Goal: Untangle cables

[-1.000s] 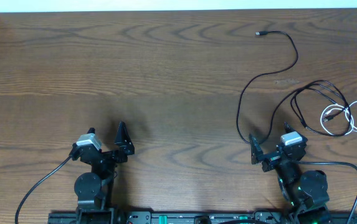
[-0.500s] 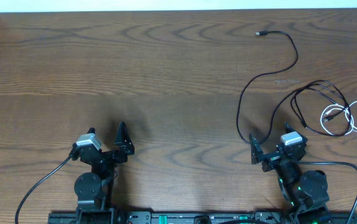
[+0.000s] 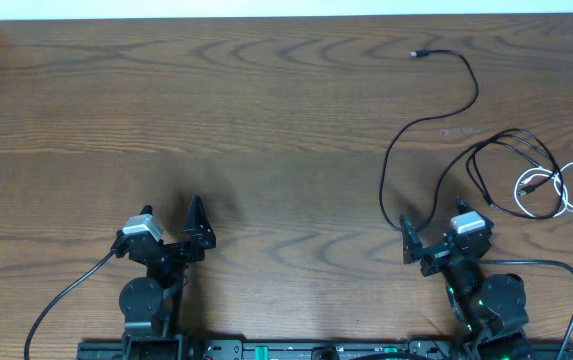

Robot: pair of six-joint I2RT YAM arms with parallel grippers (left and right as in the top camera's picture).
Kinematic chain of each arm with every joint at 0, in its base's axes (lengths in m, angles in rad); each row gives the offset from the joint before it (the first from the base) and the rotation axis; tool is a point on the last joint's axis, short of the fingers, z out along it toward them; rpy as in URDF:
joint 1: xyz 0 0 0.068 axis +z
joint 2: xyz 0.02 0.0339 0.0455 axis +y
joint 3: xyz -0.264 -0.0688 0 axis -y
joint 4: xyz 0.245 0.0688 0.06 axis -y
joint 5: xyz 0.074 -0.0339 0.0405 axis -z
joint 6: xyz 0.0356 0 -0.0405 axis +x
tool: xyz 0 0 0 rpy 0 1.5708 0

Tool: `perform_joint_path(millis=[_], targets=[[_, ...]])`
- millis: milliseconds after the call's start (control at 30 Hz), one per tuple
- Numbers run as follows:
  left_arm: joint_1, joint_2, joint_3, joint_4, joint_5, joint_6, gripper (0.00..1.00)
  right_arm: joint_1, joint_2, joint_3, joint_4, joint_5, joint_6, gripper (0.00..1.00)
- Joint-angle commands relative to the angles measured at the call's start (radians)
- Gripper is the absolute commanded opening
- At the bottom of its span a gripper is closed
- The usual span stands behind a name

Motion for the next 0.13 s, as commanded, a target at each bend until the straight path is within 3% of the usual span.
perform_joint_path(millis=[0, 100], targets=[[-0.005, -0.006, -0.009, -0.047, -0.002, 0.01, 0.98, 0.005, -0.001, -0.002, -0.005, 0.004, -0.015, 0.99], [-0.005, -0.006, -0.009, -0.047, -0.002, 0.01, 0.98, 0.005, -0.001, -0.002, -0.005, 0.004, -0.015, 0.99]])
